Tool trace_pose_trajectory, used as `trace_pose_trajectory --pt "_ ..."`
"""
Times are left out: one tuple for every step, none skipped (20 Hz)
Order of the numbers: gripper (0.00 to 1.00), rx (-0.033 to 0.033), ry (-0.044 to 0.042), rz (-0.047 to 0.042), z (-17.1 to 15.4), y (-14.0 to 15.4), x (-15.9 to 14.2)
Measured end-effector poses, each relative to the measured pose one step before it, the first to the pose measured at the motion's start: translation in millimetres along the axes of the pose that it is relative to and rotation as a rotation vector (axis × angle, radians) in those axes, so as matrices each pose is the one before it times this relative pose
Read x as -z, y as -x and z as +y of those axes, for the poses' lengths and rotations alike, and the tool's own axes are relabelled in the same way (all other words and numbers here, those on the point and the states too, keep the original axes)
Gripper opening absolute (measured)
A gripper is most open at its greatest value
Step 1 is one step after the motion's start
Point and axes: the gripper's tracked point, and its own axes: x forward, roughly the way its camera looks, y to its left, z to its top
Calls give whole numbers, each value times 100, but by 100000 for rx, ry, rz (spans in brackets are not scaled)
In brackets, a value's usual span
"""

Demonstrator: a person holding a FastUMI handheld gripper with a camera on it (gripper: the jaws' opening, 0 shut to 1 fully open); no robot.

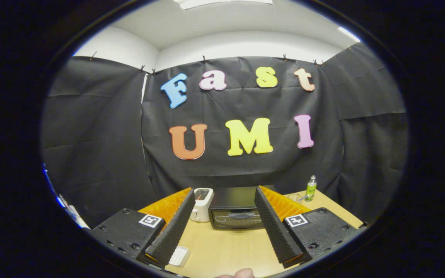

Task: Open the toaster oven, put the food inside, and close the toaster oven door.

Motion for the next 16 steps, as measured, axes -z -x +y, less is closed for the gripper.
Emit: trace_pose_trajectory --pt "100 554 -481 341 -143 31 3" --pt "100 567 -425 -36 -328 34 -94" --pt "100 664 -347 -107 -187 21 -29" --pt "100 774 -397 -248 -239 33 -42" --pt "100 437 -371 465 -220 -53 235" --pt "100 -320 -500 1017 -59 -45 342" --pt "100 955 -430 1485 -320 74 465" --pt "100 640 -481 1265 -287 16 349" --pt "100 850 -410 1227 -263 -105 322" --pt "100 519 -15 553 -149 60 160" --pt "100 302 517 412 -93 -117 121" --pt "100 320 517 344 -143 23 110" --pt "100 147 225 212 -23 -26 125" --pt "100 183 386 219 66 72 -4" --pt "100 116 520 62 -8 -22 36" --pt "100 118 339 -226 25 -13 -78"
